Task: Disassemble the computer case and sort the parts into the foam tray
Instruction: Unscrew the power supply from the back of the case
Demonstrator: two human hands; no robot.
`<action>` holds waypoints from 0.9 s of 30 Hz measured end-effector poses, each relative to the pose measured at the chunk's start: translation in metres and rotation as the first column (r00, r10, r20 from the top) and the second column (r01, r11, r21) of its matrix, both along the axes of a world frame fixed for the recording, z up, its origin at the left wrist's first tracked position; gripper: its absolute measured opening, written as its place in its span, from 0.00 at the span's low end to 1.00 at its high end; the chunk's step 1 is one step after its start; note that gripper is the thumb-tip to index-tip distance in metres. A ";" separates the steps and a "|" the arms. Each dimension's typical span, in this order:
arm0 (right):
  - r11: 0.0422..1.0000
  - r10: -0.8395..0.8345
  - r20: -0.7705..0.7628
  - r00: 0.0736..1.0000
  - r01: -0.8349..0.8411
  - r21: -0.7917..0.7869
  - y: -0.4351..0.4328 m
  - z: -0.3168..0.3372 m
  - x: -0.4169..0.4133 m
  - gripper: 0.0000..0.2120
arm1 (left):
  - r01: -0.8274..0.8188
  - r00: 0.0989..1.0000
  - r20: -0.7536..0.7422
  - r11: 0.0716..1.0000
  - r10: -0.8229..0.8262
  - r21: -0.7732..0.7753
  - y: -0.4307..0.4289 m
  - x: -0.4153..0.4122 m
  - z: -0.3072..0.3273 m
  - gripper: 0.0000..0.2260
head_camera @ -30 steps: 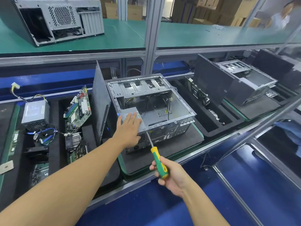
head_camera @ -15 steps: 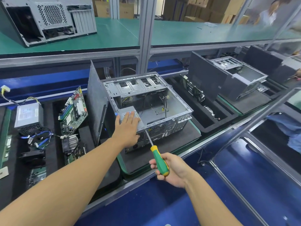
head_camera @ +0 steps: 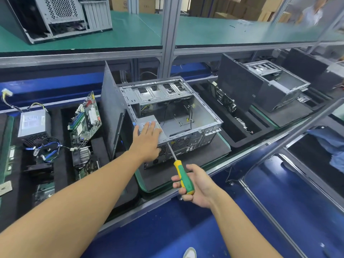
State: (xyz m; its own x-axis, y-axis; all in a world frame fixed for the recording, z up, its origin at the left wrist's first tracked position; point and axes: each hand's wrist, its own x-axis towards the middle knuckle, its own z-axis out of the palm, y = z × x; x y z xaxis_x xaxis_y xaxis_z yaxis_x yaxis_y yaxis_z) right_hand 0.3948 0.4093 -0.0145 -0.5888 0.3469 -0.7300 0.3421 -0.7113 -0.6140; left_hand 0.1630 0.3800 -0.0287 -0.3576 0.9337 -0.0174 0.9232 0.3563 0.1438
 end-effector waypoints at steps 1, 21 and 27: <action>0.999 0.009 -0.029 1.000 -0.011 -0.050 0.003 -0.001 0.002 0.23 | 0.001 1.000 0.003 1.000 -0.001 0.001 0.000 0.000 0.000 0.30; 0.986 -0.037 0.039 0.999 0.030 0.163 0.007 -0.007 0.006 0.12 | -0.003 1.000 -0.017 1.000 0.003 -0.011 0.000 0.000 0.001 0.30; 0.902 -0.021 0.119 0.993 -0.032 0.430 -0.001 -0.011 0.001 0.10 | -0.009 1.000 -0.023 1.000 0.009 -0.004 0.000 0.001 0.001 0.30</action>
State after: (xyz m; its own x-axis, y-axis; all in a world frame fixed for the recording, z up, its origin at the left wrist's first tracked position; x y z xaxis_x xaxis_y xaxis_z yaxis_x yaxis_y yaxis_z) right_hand 0.3961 0.4081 -0.0255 -0.5105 0.6401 -0.5742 0.4342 -0.3844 -0.8146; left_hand 0.1644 0.3796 -0.0280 -0.3664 0.9304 -0.0128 0.9230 0.3652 0.1210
